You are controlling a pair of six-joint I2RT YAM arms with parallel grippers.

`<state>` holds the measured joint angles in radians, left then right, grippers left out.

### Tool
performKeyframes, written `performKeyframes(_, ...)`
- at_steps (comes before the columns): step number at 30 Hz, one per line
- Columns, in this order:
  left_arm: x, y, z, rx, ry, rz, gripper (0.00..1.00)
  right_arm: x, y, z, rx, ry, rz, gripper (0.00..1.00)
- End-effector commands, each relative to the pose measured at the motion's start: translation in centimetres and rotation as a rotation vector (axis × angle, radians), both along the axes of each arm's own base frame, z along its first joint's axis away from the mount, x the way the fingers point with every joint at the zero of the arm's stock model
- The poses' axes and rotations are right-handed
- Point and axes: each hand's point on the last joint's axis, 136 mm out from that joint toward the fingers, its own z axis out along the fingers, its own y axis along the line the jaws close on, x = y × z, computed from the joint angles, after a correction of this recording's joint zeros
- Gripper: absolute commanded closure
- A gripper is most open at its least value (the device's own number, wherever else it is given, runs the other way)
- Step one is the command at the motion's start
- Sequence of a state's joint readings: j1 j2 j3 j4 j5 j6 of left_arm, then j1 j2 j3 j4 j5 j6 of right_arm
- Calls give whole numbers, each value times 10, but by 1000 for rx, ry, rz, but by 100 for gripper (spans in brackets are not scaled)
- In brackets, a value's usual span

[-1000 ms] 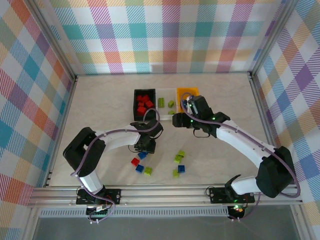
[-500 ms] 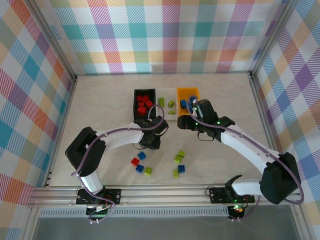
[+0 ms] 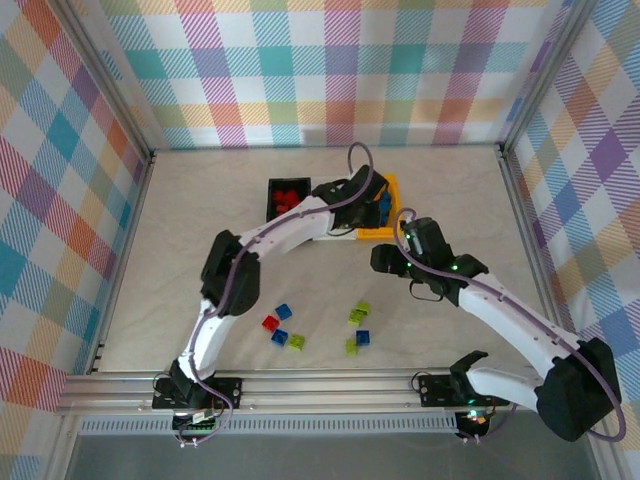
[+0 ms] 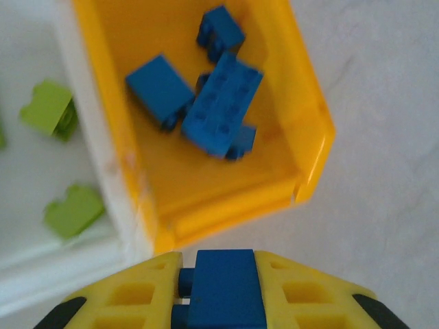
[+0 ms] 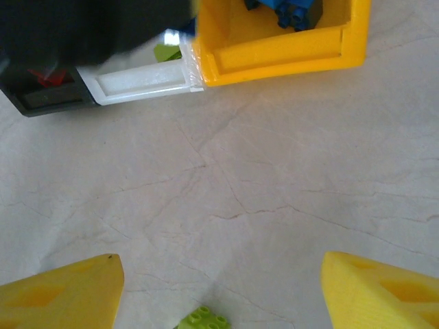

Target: Sort the legos into containers by color

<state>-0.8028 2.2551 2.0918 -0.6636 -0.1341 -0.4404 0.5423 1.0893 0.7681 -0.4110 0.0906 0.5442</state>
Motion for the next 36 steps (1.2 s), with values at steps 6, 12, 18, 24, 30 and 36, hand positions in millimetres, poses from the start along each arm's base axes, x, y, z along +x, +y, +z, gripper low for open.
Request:
performKeyframes(6,44,-6,-2,12,-43,57,74,-11,-8,-3,9,9,-18,24)
performKeyframes(12,56,-13,-1,-37,-51,83,53,-12,-8,-2,15,-2,-15,23)
performKeyframes(18,59,-13,22,-84,-78,93,14,-13,-5,-3,27,8,2,22)
performKeyframes(24,36,-1,68,-148,-102,75,0,-26,19,-13,71,97,140,21)
performKeyframes(30,-31,45,84,-191,-120,61,0,-57,40,-52,27,231,256,20)
performKeyframes(36,-98,113,54,-134,-68,107,0,-79,57,-81,-36,301,308,23)
